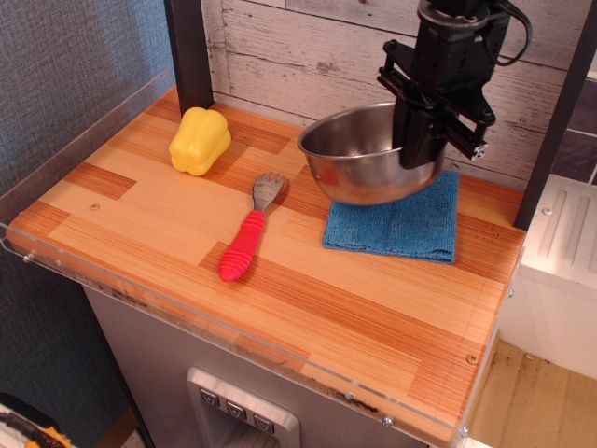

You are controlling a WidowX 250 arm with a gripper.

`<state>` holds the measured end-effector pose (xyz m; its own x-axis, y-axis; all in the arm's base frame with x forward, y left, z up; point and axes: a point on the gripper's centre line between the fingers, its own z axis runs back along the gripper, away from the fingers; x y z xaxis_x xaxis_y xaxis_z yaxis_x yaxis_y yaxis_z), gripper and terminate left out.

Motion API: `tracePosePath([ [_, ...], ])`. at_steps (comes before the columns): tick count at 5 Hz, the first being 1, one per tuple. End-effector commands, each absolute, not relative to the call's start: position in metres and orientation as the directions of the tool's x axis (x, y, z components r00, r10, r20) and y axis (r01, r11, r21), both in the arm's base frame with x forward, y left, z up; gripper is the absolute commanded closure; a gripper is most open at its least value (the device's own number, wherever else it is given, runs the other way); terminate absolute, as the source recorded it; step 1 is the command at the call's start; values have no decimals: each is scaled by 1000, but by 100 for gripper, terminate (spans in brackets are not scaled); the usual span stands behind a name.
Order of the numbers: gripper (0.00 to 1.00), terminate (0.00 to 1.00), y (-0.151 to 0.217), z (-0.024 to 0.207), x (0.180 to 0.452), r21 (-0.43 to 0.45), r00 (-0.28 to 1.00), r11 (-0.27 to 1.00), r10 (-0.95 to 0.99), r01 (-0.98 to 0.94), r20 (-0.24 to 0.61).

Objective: Place the silver pot on the blue towel.

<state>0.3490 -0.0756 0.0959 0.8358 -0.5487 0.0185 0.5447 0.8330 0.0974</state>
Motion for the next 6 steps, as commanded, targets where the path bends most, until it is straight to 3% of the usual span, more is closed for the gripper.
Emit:
tracePosePath([
  [1,0,0,-77,100,339,71,860,859,-510,507,32],
  [3,0,0,-60,106,324,-82,932,928,-361,363,36],
  [4,0,0,-26,135,303,-159,973,964,-194,212,120],
  [6,0,0,49,133,273,-86,999,996,-2,5,37],
])
